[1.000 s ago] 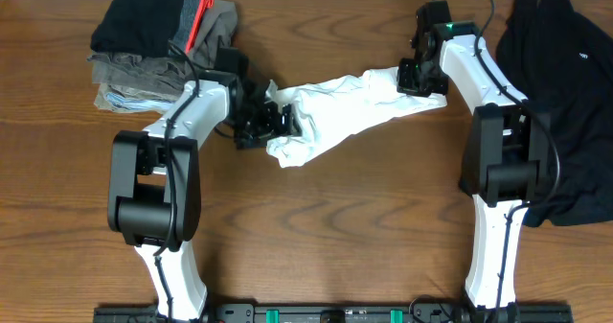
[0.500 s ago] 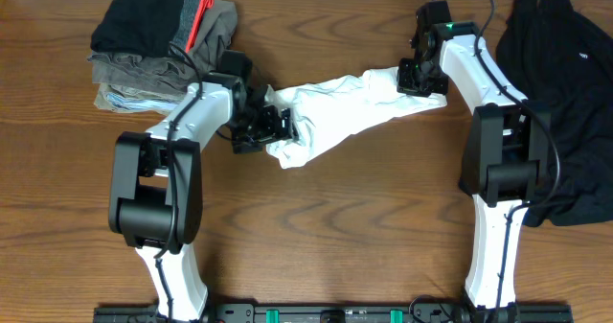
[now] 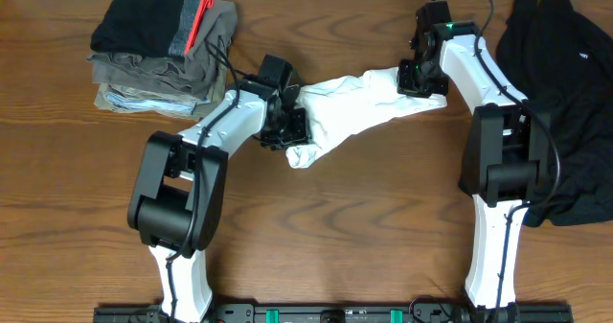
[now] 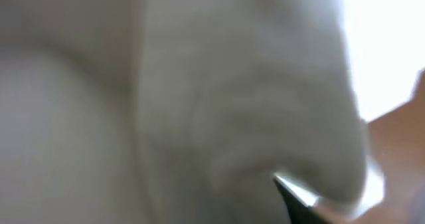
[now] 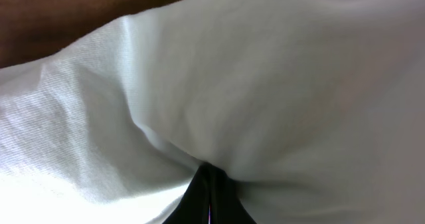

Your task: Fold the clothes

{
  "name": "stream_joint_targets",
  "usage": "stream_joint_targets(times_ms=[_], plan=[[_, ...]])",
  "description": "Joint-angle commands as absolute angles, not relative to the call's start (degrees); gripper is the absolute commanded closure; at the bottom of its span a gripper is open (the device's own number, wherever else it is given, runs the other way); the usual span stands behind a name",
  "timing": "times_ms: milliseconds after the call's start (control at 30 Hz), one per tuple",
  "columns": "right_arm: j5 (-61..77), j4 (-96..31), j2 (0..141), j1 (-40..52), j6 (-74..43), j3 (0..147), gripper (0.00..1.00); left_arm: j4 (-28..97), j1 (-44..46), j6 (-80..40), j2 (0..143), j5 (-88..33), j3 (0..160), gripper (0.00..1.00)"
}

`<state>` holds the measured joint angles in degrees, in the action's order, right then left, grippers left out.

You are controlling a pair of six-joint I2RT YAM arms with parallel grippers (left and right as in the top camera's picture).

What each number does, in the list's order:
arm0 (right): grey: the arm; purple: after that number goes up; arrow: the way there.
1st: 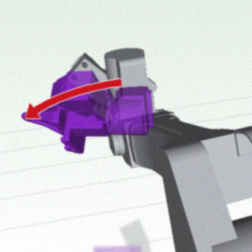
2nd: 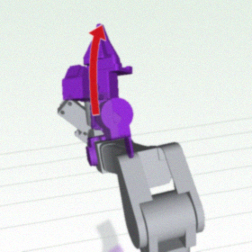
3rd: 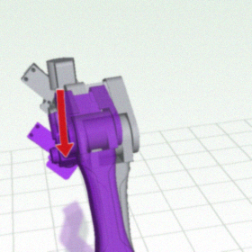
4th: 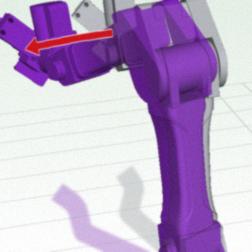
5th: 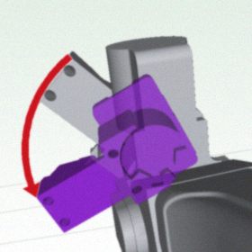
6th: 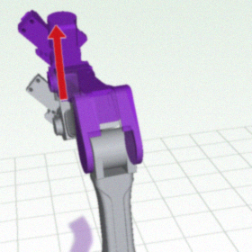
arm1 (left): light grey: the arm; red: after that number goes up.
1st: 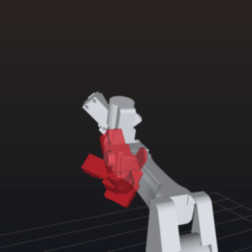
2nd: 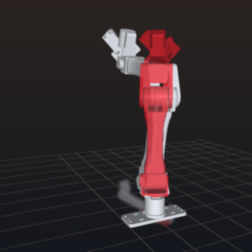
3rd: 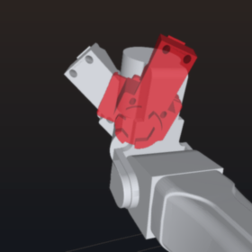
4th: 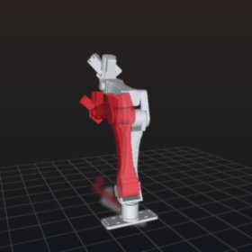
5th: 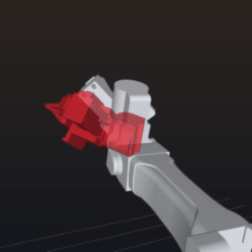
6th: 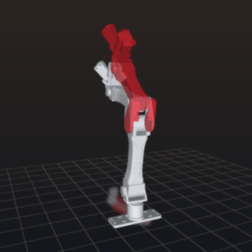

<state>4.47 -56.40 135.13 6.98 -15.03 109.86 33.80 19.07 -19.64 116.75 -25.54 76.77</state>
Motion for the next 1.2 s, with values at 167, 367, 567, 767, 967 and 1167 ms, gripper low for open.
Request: stream_joint_targets(times_ms=[167, 367, 567, 767, 967, 1167], plan=[[4.6, -59.1, 135.8, 7.5, -14.1, 109.8, 0.99, 37.3, 11.2, -19.4, 117.0, -21.3, 76.3, 0.94], [8.8, -63.0, 135.8, 7.6, -14.1, 109.9, 0.99, 44.1, 6.2, -8.6, 116.3, -21.3, 76.4, 0.94], [21.7, -63.7, 135.6, 7.6, -10.3, 109.9, 0.90, 46.1, 3.1, 0.3, 116.3, -21.3, 76.5, 0.94], [39.8, -63.5, 133.5, 7.6, -1.0, 110.4, 0.71, 47.2, 1.3, 10.7, 116.2, -21.3, 78.6, 0.94], [44.8, -59.2, 130.5, 6.7, 1.2, 110.4, 0.66, 48.9, 1.2, 17.6, 116.2, -19.6, 81.1, 0.94], [39.4, -57.6, 130.3, 5.8, 1.1, 110.4, 0.85, 50.7, -0.6, 20.8, 114.2, -19.4, 82.5, 0.94]])
